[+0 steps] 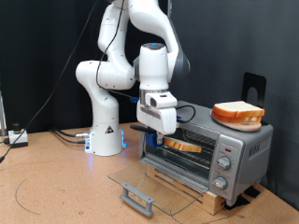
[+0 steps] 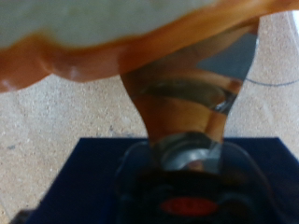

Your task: Make a piece of toast with the oven

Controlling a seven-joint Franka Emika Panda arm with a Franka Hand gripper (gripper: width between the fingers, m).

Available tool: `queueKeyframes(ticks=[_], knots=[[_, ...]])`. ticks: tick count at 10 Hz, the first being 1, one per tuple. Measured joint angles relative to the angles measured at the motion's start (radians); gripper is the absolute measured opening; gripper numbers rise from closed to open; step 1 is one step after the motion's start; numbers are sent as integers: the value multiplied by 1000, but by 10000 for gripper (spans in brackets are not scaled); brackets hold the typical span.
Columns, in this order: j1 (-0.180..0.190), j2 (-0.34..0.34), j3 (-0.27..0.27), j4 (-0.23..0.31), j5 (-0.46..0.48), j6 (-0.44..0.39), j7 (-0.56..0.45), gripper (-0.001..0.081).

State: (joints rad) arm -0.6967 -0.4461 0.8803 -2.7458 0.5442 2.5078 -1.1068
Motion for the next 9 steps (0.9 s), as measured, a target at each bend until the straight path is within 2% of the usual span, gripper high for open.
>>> queueKeyframes(ticks=[2,6,9], knots=[[-8,-15,-15,-2,-2,-1,-15,394],[-8,-46,-101,4,-22,-41,-141,394],[-7,-69,-110,0,-47,-22,-239,394]])
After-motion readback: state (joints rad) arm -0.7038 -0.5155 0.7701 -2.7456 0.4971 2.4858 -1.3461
